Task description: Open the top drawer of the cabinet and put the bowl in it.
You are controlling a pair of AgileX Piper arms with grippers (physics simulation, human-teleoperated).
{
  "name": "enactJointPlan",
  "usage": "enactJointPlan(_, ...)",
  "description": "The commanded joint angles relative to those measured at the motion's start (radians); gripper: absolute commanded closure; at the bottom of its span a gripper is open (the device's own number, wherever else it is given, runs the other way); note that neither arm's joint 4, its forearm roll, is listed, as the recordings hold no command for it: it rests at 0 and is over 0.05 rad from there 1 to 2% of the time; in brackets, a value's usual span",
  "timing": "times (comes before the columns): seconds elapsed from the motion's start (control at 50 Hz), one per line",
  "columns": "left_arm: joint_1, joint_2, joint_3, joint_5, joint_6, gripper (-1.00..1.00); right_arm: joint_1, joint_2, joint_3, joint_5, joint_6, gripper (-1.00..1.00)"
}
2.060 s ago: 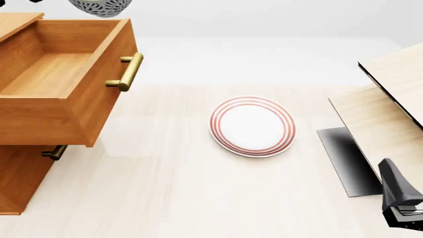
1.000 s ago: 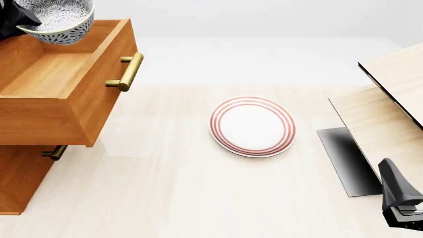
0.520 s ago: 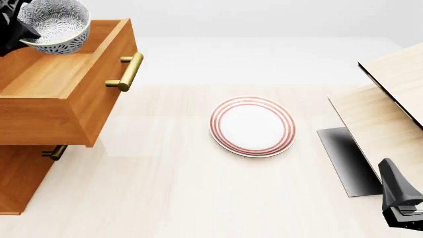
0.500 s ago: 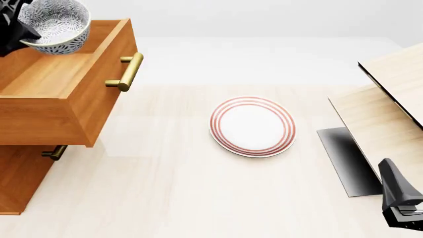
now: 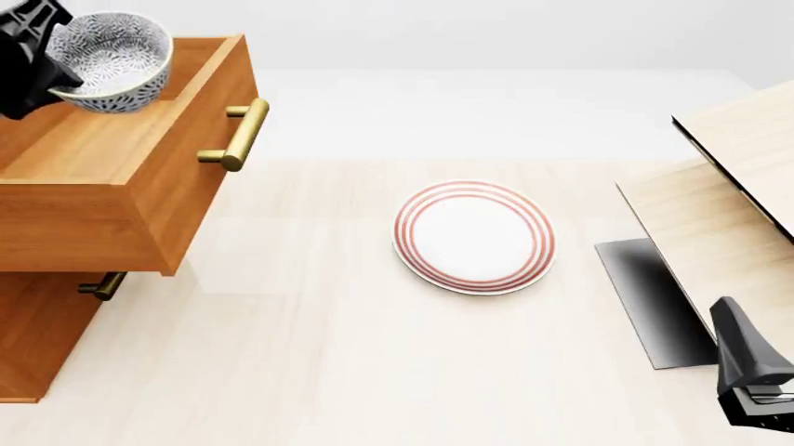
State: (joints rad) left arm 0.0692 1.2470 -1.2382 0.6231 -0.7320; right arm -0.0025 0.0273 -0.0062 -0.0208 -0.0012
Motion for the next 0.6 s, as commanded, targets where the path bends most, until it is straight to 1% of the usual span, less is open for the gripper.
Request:
enactJointPlan(0.02,0.004,0.012,-0.007,-0.006,0.009,1.0,0.0,-0.008,0.001,0.007,0.0,-1.0)
enactJointPlan(0.22,0.016,0.034,-0.012,-0.012,0.017,1.0,0.0,-0.008,0.001,0.007,0.0,-1.0)
enactJointPlan(0.3,0.021,0.043,-0.004,-0.023,0.01,1.0,0.0,-0.008,0.001,0.007,0.0,-1.0)
enactJointPlan(0.5,0.047,0.077,-0.026,-0.019,0.028,1.0,0.0,-0.009,0.001,0.007,0.0,-1.0)
enactJointPlan(0.6,0.047,0.093,-0.03,-0.024,0.031,1.0,0.0,-0.008,0.001,0.007,0.0,-1.0)
